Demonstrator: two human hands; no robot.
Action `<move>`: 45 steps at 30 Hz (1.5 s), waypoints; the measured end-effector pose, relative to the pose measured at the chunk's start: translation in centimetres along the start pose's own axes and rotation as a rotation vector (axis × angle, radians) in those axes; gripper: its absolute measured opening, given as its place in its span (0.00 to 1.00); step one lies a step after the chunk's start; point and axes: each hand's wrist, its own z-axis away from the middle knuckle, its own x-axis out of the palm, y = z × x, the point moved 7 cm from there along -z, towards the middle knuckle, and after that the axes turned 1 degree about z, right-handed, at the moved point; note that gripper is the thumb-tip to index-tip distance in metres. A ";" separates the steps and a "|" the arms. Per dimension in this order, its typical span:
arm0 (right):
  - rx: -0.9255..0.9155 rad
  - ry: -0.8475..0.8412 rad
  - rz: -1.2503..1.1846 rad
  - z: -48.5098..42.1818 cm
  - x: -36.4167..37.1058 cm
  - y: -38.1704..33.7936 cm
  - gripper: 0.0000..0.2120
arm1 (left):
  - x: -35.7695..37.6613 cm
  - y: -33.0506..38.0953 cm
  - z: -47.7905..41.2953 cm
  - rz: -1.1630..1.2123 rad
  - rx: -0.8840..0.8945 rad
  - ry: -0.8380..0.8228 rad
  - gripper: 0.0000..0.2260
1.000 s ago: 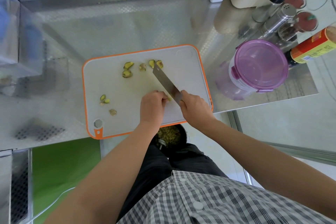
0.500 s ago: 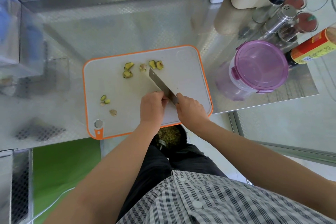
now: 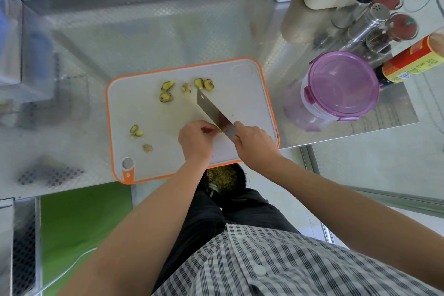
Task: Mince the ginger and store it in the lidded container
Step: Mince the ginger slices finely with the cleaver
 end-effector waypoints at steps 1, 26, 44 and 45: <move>0.004 -0.001 0.004 -0.1 0.0 0.0 0.05 | 0.0 0.0 0.1 0.011 -0.007 -0.003 0.02; -0.022 0.002 -0.027 -0.4 -0.1 -0.5 0.04 | -0.2 -0.7 0.3 0.088 -0.271 0.009 0.06; -0.012 0.040 -0.079 -0.7 0.3 -0.3 0.07 | -0.3 -1.3 0.5 0.203 -0.312 -0.003 0.07; -0.015 0.044 -0.085 -0.5 0.1 -0.3 0.06 | -0.3 -1.4 0.5 0.209 -0.322 0.004 0.07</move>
